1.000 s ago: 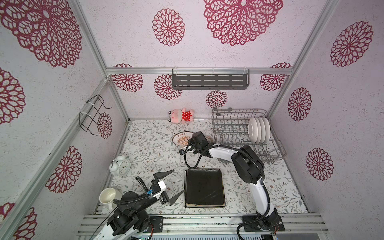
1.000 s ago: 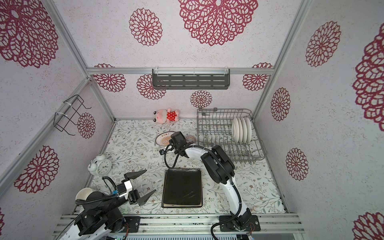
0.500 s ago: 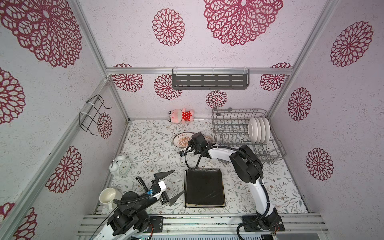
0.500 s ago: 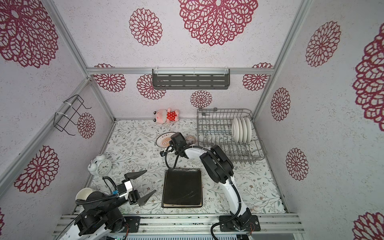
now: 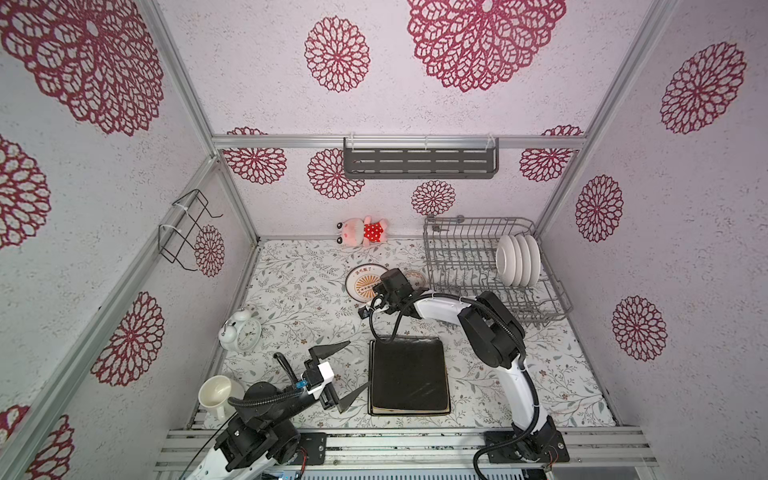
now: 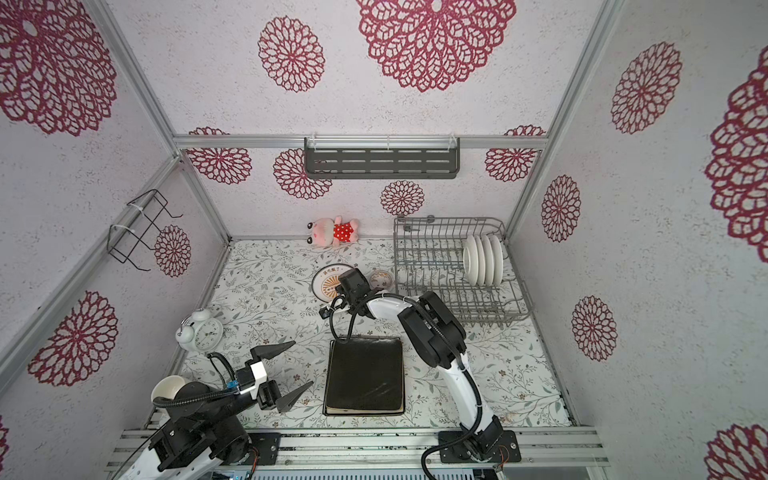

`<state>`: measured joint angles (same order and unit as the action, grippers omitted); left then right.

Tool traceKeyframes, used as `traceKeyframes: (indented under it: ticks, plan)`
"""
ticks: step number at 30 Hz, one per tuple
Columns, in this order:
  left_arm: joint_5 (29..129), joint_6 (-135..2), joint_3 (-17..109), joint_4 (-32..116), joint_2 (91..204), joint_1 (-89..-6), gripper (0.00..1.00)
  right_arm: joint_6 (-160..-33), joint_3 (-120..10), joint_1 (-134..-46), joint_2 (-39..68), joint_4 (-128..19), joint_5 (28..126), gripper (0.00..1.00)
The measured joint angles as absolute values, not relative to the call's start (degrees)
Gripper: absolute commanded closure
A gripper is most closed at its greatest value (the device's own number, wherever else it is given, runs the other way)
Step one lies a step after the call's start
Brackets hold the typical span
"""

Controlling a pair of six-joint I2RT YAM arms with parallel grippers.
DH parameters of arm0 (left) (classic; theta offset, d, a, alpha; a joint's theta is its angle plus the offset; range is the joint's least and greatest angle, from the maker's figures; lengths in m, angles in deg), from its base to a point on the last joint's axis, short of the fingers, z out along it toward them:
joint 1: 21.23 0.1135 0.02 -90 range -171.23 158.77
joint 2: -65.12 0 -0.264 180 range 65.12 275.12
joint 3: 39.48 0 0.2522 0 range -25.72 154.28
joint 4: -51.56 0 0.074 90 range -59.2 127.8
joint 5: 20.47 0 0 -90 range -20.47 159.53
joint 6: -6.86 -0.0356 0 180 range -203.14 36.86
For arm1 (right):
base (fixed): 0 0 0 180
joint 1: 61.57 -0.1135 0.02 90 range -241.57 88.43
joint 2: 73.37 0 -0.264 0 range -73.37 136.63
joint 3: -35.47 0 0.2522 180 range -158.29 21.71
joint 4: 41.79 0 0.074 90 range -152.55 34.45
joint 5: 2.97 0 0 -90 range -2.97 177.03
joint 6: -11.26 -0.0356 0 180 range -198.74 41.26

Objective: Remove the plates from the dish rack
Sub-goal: 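Lower the held plate onto the sunburst-print plate and open the right gripper, then move the right gripper back to the white plates in the rack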

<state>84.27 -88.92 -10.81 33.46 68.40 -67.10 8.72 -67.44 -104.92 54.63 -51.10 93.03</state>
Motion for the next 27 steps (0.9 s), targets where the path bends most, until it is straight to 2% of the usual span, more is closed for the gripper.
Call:
traceKeyframes:
  ticks: [9, 10, 11, 15, 21, 24, 27]
  plan:
    - [84.3, -89.1, -10.8, 33.4, 68.1, -67.1, 0.03, 7.6, -67.6, -104.9, 50.4, -59.7, 92.6, 0.2]
    - [84.3, -89.1, -10.8, 33.4, 67.9, -67.1, 0.03, 7.1, -67.7, -104.9, 49.4, -61.2, 92.6, 0.14]
    - [84.3, -89.1, -10.8, 33.5, 67.7, -67.1, 0.03, 6.4, -67.9, -105.0, 48.6, -62.5, 92.7, 0.02]
    - [84.0, -89.1, -10.8, 33.5, 67.0, -67.1, 0.03, 2.1, -70.6, -105.2, 44.8, -67.0, 94.5, 0.01]
    - [83.4, -89.1, -10.9, 33.7, 66.8, -67.1, 0.03, -7.1, -71.0, -104.9, 33.5, -58.5, 108.3, 0.01]
    - [83.0, -89.2, -11.1, 33.9, 67.0, -67.1, 0.03, -10.1, -74.6, -103.5, 30.1, -52.3, 116.9, 0.01]
    - [82.5, -89.2, -11.4, 33.9, 67.1, -67.0, 0.02, -15.6, -80.1, -100.8, 27.6, -52.8, 121.9, 0.01]
